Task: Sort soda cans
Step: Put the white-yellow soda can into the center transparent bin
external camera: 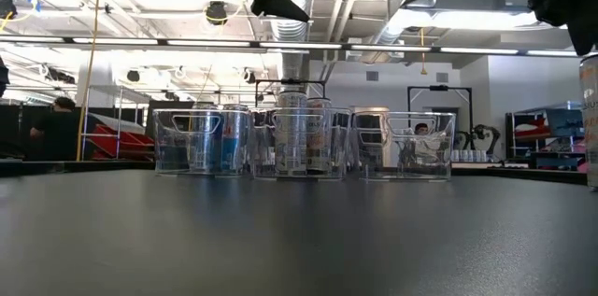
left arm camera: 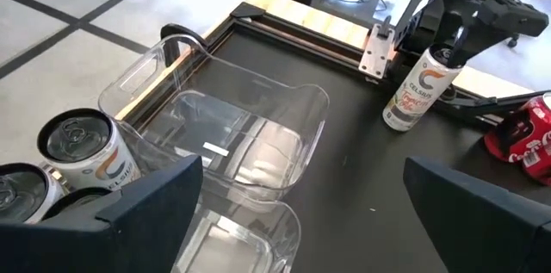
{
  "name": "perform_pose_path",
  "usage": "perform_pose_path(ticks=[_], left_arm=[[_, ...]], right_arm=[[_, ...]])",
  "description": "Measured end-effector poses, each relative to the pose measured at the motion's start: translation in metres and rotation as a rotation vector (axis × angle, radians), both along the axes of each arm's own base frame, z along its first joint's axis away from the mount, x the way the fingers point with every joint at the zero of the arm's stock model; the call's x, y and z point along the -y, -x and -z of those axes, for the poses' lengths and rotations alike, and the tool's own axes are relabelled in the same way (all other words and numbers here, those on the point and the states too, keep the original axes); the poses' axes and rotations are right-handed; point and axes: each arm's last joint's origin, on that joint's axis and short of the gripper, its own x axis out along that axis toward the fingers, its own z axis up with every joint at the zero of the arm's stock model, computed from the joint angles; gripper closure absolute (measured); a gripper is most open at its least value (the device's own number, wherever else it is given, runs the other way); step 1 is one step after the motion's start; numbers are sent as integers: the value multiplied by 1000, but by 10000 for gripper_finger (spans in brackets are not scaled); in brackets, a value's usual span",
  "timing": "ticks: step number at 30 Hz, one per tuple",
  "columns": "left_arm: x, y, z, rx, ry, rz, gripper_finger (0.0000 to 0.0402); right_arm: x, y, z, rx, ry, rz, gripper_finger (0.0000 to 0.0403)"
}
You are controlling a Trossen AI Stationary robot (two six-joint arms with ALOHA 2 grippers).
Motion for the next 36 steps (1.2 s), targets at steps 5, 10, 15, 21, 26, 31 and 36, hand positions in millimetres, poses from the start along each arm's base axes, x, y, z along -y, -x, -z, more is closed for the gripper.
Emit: perform_pose_path(ticks=[5,10,15,21,26,31,36], left_arm=[[0,0,0,3,6,-3,6],[0,0,0,4,10,-4,6],[0,0,0,4,12,-5,6],[3,0,2,-15,16,1,6],[3,2,5,-48,33,-4,6],[4,11,0,-66,35,-31,6],[11,34,-24,-29,-91,-119,6]], right_arm=[[0,0,0,-4,0,0,13],[0,-4,7,-56,2,13,16],[-1,-14,15,-104,5,9,21],[-2,-19,19,-167,2,8,57],[-2,-23,20,-203,4,6,121],[-3,-29,19,-179,6,-15,164],[-1,-54,0,-60,105,-72,164]])
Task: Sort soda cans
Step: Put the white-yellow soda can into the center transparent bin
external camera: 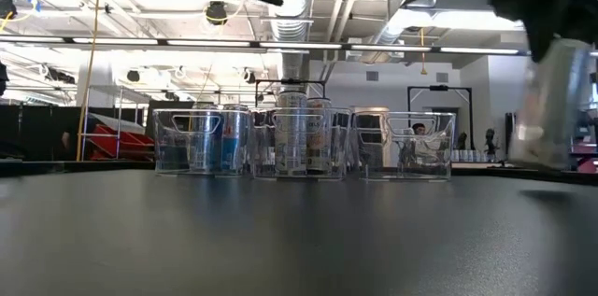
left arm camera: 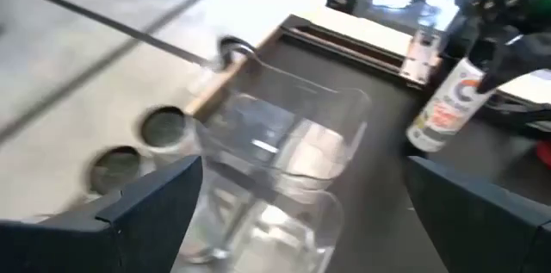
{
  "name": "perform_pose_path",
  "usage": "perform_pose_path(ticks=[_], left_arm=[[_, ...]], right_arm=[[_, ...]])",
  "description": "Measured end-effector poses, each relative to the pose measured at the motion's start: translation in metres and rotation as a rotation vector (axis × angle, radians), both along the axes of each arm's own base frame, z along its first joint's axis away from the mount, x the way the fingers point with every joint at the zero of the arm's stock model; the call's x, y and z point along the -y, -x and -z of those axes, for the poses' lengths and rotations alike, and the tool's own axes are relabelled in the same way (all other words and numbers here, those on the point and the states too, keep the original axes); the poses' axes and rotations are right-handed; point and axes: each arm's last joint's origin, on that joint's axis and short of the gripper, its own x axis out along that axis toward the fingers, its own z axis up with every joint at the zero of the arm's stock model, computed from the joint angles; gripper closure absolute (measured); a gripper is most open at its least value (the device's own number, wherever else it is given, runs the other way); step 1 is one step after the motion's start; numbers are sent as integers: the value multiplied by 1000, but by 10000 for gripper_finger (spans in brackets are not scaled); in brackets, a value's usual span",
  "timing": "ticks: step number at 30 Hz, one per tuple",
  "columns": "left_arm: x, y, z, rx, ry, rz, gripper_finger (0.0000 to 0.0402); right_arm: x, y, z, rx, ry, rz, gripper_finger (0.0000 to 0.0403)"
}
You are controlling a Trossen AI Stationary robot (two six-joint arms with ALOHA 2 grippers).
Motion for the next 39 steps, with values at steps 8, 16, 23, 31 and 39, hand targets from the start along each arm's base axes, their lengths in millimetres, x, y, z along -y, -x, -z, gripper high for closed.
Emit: perform_pose_path(ticks=[8,16,23,31,39], left_arm=[[-1,38,-26,53,-34,-60,6],[6,58,-30,18,-11,-101,6],[19,66,-28,-52,-68,-161,6],[20,69,-24,-73,-10,-202,6],[23,69,-23,-69,14,-200,6]], right_arm=[[1,-50,-50,91,77,-167,164],[14,-108,-102,179,229,-365,163],[56,-158,-106,102,341,-507,162],[103,-203,-76,-23,365,-652,162],[136,-241,-49,-28,417,-744,162]])
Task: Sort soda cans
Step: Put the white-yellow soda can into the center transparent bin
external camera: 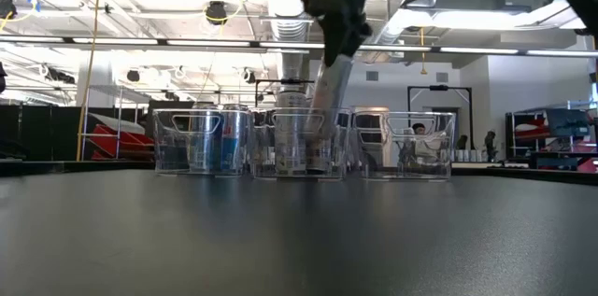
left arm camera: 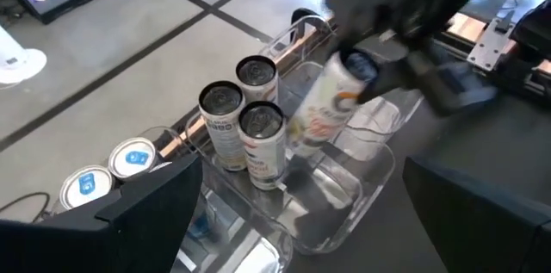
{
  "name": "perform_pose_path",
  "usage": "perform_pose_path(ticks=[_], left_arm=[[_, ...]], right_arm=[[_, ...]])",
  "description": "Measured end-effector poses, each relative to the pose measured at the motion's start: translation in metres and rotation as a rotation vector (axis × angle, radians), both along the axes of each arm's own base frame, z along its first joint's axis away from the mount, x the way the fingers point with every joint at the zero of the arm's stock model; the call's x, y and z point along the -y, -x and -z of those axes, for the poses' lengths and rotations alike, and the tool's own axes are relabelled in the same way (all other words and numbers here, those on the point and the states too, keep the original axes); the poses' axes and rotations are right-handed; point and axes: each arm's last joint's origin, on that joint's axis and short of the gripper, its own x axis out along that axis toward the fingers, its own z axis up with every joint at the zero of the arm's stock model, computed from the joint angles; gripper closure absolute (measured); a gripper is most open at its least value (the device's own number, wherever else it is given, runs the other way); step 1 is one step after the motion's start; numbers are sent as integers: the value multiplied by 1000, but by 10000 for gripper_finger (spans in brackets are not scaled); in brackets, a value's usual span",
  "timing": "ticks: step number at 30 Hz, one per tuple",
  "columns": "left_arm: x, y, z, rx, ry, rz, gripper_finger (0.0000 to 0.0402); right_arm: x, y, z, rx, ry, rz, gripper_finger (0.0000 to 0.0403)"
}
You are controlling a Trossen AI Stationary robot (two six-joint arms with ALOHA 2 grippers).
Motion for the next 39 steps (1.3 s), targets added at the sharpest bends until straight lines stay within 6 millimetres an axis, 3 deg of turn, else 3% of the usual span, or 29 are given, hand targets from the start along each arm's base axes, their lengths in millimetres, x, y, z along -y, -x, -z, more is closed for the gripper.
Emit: perform_pose_path(ticks=[7,12,24,39], left_arm=[[1,1,2,9,32,-29,6],[2,2,4,-4,48,-46,6],[2,3,3,11,46,-75,6],[2,2,3,18,43,-78,6]], right_arm=[[18,-16,31,-82,-7,-21,162],[23,-23,42,-96,2,-51,162],[40,-24,41,-40,31,-48,146],[41,-21,41,-73,30,-82,132]])
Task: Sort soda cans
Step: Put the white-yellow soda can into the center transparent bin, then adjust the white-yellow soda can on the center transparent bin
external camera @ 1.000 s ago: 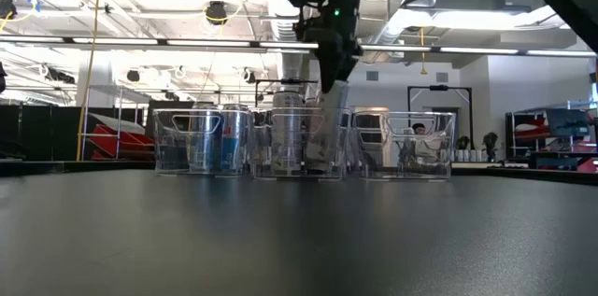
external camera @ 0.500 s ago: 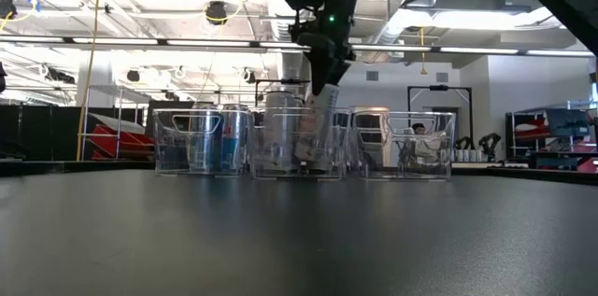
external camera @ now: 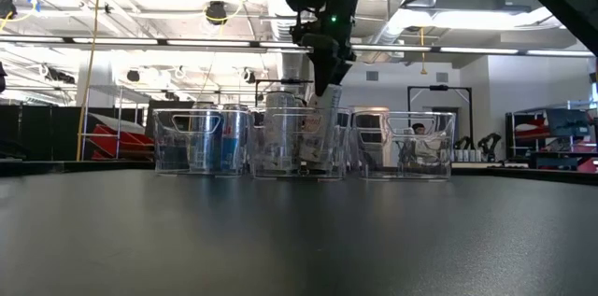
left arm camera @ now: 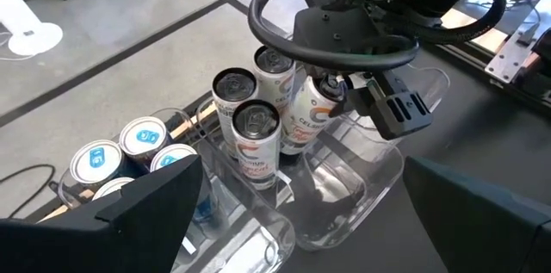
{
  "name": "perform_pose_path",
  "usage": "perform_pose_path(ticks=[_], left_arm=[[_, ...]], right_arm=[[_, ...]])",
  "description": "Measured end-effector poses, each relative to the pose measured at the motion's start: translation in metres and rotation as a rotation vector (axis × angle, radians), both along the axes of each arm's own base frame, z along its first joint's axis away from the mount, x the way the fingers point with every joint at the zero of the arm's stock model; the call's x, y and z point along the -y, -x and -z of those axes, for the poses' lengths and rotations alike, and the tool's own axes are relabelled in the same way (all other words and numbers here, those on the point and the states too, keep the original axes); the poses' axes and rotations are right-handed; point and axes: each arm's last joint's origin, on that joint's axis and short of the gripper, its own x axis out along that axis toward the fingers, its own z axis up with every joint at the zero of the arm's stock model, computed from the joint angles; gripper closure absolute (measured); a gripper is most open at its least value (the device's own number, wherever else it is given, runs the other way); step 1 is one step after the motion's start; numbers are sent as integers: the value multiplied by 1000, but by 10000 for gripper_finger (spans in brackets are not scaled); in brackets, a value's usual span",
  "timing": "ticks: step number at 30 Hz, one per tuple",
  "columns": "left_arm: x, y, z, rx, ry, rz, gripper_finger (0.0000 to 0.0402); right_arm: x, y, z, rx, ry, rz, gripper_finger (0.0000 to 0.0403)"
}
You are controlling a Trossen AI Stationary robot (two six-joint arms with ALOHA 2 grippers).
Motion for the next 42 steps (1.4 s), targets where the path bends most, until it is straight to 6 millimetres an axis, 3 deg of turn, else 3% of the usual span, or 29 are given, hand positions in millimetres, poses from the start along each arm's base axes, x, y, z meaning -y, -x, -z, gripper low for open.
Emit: perform_pose_path(ticks=[23,27,34,42], left_arm=[[-3,-5,4,-34,-16,8,6],[-17,-15,18,-117,-29,12,6],[-47,-37,49,-134,-1,66,6],[-78,-38,88,-226,101,84,6]], right_arm=[[14,11,-4,10,-50,40,48],[11,19,-22,58,-35,52,46],[2,54,-78,215,13,100,46],[2,94,-115,324,19,228,55]])
